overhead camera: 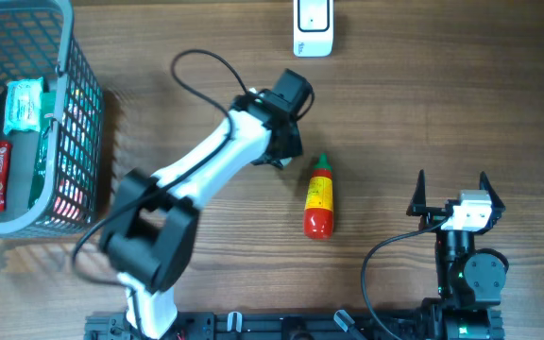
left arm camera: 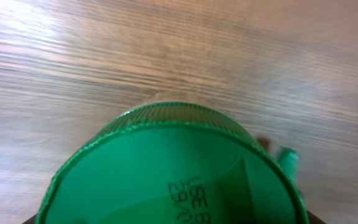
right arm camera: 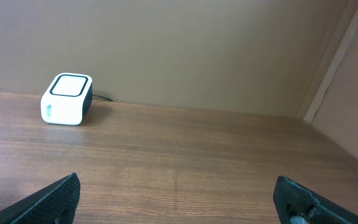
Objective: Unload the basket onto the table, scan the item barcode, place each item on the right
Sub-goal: 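Carry the green-lidded jar out and place it beside the sauce bottle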
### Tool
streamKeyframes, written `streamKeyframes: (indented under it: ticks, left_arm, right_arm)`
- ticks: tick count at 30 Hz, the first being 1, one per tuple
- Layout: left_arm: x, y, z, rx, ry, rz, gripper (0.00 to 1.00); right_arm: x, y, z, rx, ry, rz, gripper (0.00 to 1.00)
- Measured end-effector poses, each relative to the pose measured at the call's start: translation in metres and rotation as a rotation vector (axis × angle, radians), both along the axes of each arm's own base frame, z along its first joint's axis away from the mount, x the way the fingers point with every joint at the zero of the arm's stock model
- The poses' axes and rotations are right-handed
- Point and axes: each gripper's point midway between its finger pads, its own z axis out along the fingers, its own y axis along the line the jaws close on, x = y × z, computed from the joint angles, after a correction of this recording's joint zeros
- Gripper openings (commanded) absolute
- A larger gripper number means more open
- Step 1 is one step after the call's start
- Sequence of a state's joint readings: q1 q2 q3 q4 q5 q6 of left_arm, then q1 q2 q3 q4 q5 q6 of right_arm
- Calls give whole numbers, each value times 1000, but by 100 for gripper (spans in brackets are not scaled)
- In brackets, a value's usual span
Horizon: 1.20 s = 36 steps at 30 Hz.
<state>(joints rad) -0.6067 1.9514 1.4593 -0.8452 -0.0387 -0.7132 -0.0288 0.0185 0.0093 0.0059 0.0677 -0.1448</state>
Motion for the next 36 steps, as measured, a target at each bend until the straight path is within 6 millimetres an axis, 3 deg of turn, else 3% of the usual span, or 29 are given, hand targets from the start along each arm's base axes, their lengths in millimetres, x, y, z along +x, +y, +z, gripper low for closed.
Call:
streamKeyframes:
  ticks: [1, 2, 3, 4, 9, 12, 15, 17, 19, 20, 22, 24, 26, 28, 31, 32, 36]
  left_arm:
    - [-2, -2, -13, 10, 27, -6, 48]
    - [-5, -3, -21, 21, 46, -10, 56]
    - [-5, -6, -20, 22, 36, -17, 73]
    - [-5, -8, -20, 20, 36, -22, 100]
    - [-20, -2, -23, 56, 98, -64, 100]
    - [-21, 2, -1, 79, 115, -105, 100]
    - [-1, -1, 54, 47, 28, -148, 100]
    - [19, 0, 113, 5, -102, -165, 100]
    - [35, 14, 191, -25, -293, -145, 100]
    - [41, 30, 232, -32, -400, -112, 100]
    - [41, 66, 295, -34, -565, -25, 100]
    - [35, 113, 339, -6, -682, 92, 100]
    - [26, 165, 363, 40, -740, 230, 100]
    - [18, 216, 368, 92, -743, 385, 100]
    - [12, 290, 352, 147, -675, 631, 100]
    - [11, 317, 339, 155, -630, 721, 100]
    - [3, 386, 286, 122, -451, 938, 100]
  right_arm:
    - [0, 0, 0, 0, 0, 0, 100]
    - [0, 0, 0, 0, 0, 0, 100]
    - [0, 0, 0, 0, 0, 0, 100]
    - [0, 0, 0, 0, 1, 0, 100]
    - [0, 0, 0, 0, 1, 0, 100]
    - [0, 0, 0, 0, 1, 0, 100]
    - [0, 0, 0, 0, 1, 0, 100]
    - [0, 0, 0, 0, 1, 0, 100]
    - [0, 0, 0, 0, 1, 0, 100]
    - [0, 0, 0, 0, 1, 0, 100]
    - [0, 0, 0, 0, 1, 0, 100]
    - [0, 0, 0, 0, 1, 0, 100]
    - [0, 0, 0, 0, 1, 0, 100]
    - [0, 0, 0, 0, 1, 0, 100]
    - [0, 0, 0, 0, 1, 0, 100]
    - [0, 0, 0, 0, 1, 0, 100]
    - [0, 0, 0, 0, 1, 0, 100]
